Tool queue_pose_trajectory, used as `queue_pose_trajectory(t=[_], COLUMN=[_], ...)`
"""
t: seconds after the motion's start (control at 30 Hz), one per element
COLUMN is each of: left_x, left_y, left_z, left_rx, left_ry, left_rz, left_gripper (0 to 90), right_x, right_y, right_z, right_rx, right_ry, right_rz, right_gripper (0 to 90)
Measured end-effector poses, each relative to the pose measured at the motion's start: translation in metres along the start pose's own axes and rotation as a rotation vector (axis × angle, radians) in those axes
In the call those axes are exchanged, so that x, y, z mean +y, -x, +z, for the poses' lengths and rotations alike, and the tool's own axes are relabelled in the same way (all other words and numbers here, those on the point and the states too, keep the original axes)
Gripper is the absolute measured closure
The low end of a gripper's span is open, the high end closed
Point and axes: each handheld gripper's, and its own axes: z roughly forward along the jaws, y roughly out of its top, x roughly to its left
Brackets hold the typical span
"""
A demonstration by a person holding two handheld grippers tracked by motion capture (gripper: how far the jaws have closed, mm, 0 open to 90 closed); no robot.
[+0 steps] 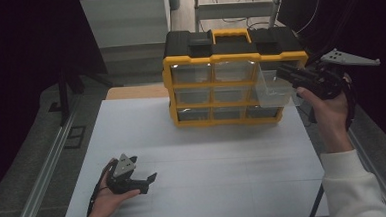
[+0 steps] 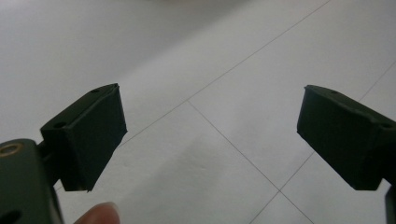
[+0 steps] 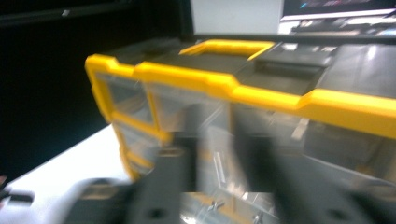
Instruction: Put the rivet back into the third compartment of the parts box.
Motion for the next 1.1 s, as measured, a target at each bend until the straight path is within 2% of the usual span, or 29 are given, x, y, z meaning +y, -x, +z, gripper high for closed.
queue_pose_trajectory(t=[0.07,0.2,0.3,0.53,0.63,0.83,1.1], left_x=[0.000,-0.001,-0.001,0.002,0.003,0.004,0.004], left_y=[0.000,0.000,-0.001,-0.001,0.001,0.000,0.002], left_z=[0.000,0.000,-0.001,0.000,0.000,0.000,-0.002], left_rx=[-0.001,-0.001,-0.001,-0.001,-0.006,-0.008,-0.005], left_ry=[0.000,0.003,0.006,0.016,0.016,0.020,0.020], left_rz=[0.000,-0.006,-0.010,-0.015,-0.005,-0.007,-0.006], left_gripper=[8.5,8.5,8.5,8.6,8.4,8.3,8.3], right_x=[0.000,-0.001,-0.003,-0.003,-0.004,-0.006,-0.012], right_y=[-0.002,-0.005,-0.008,-0.017,-0.023,-0.033,-0.043], right_z=[-0.001,0.000,0.001,0.001,0.002,0.001,-0.009], right_rx=[-0.008,0.029,0.049,0.109,0.131,0.151,0.175], right_ry=[0.009,0.001,-0.010,-0.012,-0.017,-0.021,-0.019], right_rz=[-0.008,-0.011,-0.020,-0.041,-0.049,-0.064,-0.080], right_gripper=[54.3,43.3,38.4,34.4,34.1,33.5,33.4])
